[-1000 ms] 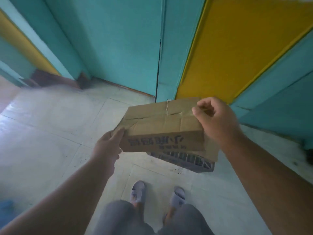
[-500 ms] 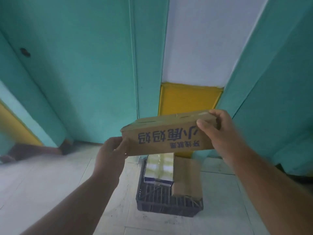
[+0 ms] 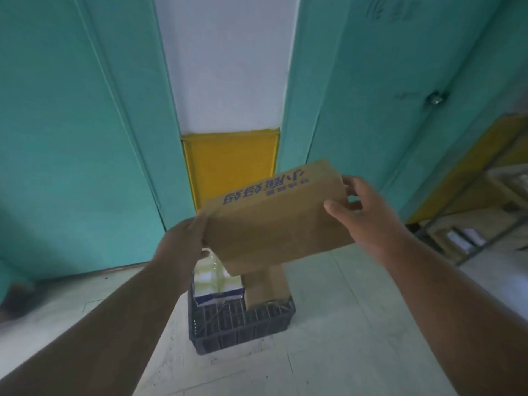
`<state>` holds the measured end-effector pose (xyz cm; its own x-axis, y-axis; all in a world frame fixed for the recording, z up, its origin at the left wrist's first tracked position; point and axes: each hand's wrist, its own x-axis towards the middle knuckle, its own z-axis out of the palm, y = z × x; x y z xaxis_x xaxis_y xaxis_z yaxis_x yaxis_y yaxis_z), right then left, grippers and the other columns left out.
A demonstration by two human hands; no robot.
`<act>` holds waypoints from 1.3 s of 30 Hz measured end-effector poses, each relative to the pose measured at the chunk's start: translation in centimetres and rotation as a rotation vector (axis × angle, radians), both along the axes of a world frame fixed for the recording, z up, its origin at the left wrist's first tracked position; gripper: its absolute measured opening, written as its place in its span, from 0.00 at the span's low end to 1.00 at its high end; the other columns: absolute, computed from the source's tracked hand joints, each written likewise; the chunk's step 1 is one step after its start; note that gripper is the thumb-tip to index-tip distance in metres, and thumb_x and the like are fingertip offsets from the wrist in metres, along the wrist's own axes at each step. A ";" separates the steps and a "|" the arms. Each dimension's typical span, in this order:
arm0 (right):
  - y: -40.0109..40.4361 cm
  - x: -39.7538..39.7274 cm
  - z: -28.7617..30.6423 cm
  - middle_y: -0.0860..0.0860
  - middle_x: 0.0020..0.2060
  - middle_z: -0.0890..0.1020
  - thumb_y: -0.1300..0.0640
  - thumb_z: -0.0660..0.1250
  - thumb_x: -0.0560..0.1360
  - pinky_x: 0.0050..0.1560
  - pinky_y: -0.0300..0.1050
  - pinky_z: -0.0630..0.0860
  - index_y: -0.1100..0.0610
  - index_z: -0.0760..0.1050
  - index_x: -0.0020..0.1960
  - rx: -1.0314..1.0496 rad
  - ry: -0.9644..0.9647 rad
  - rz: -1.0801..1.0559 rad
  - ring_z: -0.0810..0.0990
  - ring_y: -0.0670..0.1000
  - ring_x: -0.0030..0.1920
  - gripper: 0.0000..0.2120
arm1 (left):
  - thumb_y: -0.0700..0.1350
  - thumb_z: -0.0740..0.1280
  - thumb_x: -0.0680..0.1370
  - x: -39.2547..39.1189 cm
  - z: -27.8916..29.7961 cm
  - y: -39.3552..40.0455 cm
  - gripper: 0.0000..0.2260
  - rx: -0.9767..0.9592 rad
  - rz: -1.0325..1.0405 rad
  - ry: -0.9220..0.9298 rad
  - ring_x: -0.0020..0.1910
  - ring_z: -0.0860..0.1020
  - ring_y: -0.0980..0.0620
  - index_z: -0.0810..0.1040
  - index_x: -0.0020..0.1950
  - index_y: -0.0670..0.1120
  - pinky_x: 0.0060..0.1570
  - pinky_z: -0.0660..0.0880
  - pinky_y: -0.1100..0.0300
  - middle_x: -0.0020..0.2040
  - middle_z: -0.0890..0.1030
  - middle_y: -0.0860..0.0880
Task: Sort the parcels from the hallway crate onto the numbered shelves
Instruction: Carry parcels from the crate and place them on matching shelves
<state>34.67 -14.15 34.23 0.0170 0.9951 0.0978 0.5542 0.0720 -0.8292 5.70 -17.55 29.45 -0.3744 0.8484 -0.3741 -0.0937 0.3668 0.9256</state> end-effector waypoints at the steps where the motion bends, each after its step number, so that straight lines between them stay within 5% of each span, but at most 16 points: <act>1: -0.2 1.5 0.1 0.40 0.53 0.78 0.49 0.72 0.75 0.45 0.46 0.77 0.41 0.71 0.63 0.015 -0.008 -0.056 0.80 0.44 0.46 0.18 | 0.54 0.63 0.82 1.7 0.0 -0.2 0.10 0.018 -0.084 -0.065 0.53 0.80 0.45 0.79 0.55 0.49 0.58 0.77 0.45 0.53 0.81 0.47; 3: -0.7 4.9 0.0 0.41 0.52 0.79 0.49 0.70 0.76 0.44 0.46 0.76 0.43 0.72 0.63 0.040 -0.014 -0.144 0.79 0.44 0.43 0.16 | 0.50 0.61 0.84 5.3 -0.3 -0.4 0.11 0.038 -0.251 -0.155 0.59 0.78 0.44 0.75 0.66 0.53 0.60 0.74 0.43 0.60 0.79 0.49; 6: -1.7 11.0 0.1 0.42 0.51 0.79 0.48 0.70 0.76 0.45 0.45 0.76 0.43 0.74 0.63 0.055 -0.036 -0.238 0.79 0.45 0.43 0.16 | 0.46 0.60 0.85 11.9 -1.0 -0.1 0.12 0.055 -0.360 -0.206 0.59 0.78 0.44 0.73 0.64 0.61 0.60 0.75 0.43 0.61 0.78 0.53; 9: -2.6 18.1 0.2 0.43 0.52 0.80 0.45 0.71 0.74 0.46 0.46 0.77 0.41 0.74 0.61 0.049 -0.109 -0.297 0.80 0.46 0.46 0.16 | 0.46 0.60 0.84 19.2 -1.4 0.1 0.11 0.052 -0.368 -0.240 0.56 0.79 0.43 0.71 0.66 0.58 0.56 0.77 0.44 0.62 0.78 0.51; 12: -3.7 24.6 0.7 0.43 0.51 0.82 0.38 0.70 0.72 0.49 0.53 0.81 0.38 0.74 0.53 0.000 -0.002 -0.326 0.82 0.48 0.49 0.12 | 0.50 0.60 0.84 25.2 -1.4 0.7 0.14 0.055 -0.357 -0.362 0.63 0.77 0.40 0.71 0.69 0.55 0.64 0.74 0.39 0.66 0.76 0.49; 17: -4.3 30.7 0.1 0.51 0.41 0.80 0.33 0.65 0.73 0.40 0.50 0.73 0.51 0.73 0.47 -0.074 0.166 -0.435 0.77 0.50 0.40 0.20 | 0.45 0.61 0.84 30.7 -0.9 2.8 0.06 0.091 -0.283 -0.345 0.62 0.77 0.41 0.76 0.57 0.53 0.66 0.72 0.39 0.62 0.77 0.48; 21: -3.4 32.0 -1.1 0.55 0.35 0.73 0.28 0.63 0.70 0.34 0.50 0.70 0.54 0.69 0.41 -0.146 0.284 -0.545 0.70 0.54 0.34 0.28 | 0.37 0.65 0.81 31.6 -0.6 4.2 0.09 0.135 -0.354 -0.155 0.53 0.80 0.49 0.77 0.55 0.50 0.48 0.75 0.54 0.55 0.82 0.49; 24: -2.0 32.0 -2.8 0.64 0.48 0.81 0.18 0.62 0.60 0.52 0.67 0.80 0.60 0.73 0.48 -0.200 0.408 -0.586 0.81 0.65 0.45 0.44 | 0.32 0.66 0.78 30.6 -0.2 5.5 0.13 0.179 -0.423 -0.069 0.52 0.81 0.50 0.76 0.57 0.48 0.46 0.75 0.57 0.52 0.84 0.49; 26: -0.9 31.3 -3.3 0.63 0.51 0.82 0.23 0.65 0.64 0.55 0.67 0.79 0.57 0.75 0.49 -0.220 0.456 -0.600 0.82 0.64 0.50 0.37 | 0.42 0.64 0.82 29.3 0.1 6.5 0.10 0.161 -0.450 -0.093 0.54 0.81 0.48 0.77 0.63 0.48 0.49 0.76 0.52 0.55 0.83 0.48; 30: 0.6 28.4 -2.7 0.59 0.48 0.79 0.61 0.66 0.78 0.44 0.48 0.76 0.61 0.75 0.53 -0.216 0.570 -0.510 0.78 0.52 0.45 0.05 | 0.51 0.60 0.84 26.5 -0.1 9.1 0.13 0.095 -0.454 -0.028 0.56 0.80 0.47 0.78 0.64 0.49 0.59 0.77 0.43 0.56 0.82 0.50; 32: 2.0 27.2 -3.3 0.57 0.53 0.81 0.66 0.66 0.75 0.49 0.48 0.75 0.63 0.74 0.63 -0.262 0.575 -0.432 0.80 0.54 0.51 0.16 | 0.47 0.65 0.82 24.9 -0.7 10.6 0.15 0.086 -0.455 0.059 0.55 0.80 0.47 0.76 0.69 0.49 0.60 0.77 0.43 0.58 0.82 0.49; 35: 4.0 24.8 -3.2 0.54 0.54 0.83 0.59 0.70 0.73 0.53 0.53 0.76 0.57 0.74 0.68 -0.344 0.458 -0.368 0.81 0.56 0.55 0.23 | 0.42 0.69 0.80 22.3 -1.3 12.5 0.23 0.063 -0.508 0.165 0.57 0.80 0.45 0.71 0.74 0.51 0.58 0.78 0.41 0.58 0.82 0.48; 37: 5.2 22.8 -3.0 0.53 0.54 0.82 0.46 0.69 0.76 0.57 0.57 0.77 0.53 0.74 0.66 -0.392 0.377 -0.376 0.80 0.55 0.55 0.21 | 0.37 0.71 0.78 20.8 -1.2 13.3 0.28 0.097 -0.548 0.271 0.57 0.79 0.47 0.68 0.76 0.53 0.48 0.78 0.52 0.59 0.80 0.49; 39: 6.5 21.1 -3.1 0.53 0.54 0.81 0.30 0.63 0.72 0.58 0.59 0.78 0.50 0.74 0.63 -0.424 0.344 -0.410 0.80 0.56 0.55 0.30 | 0.31 0.69 0.77 19.5 -1.1 14.1 0.31 0.123 -0.553 0.315 0.53 0.78 0.51 0.67 0.76 0.52 0.39 0.74 0.60 0.56 0.79 0.51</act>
<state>55.77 -7.68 31.16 0.3617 0.8526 -0.3772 0.1675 -0.4574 -0.8733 25.19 -3.49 28.37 0.0543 0.9772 -0.2054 0.3617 0.1725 0.9162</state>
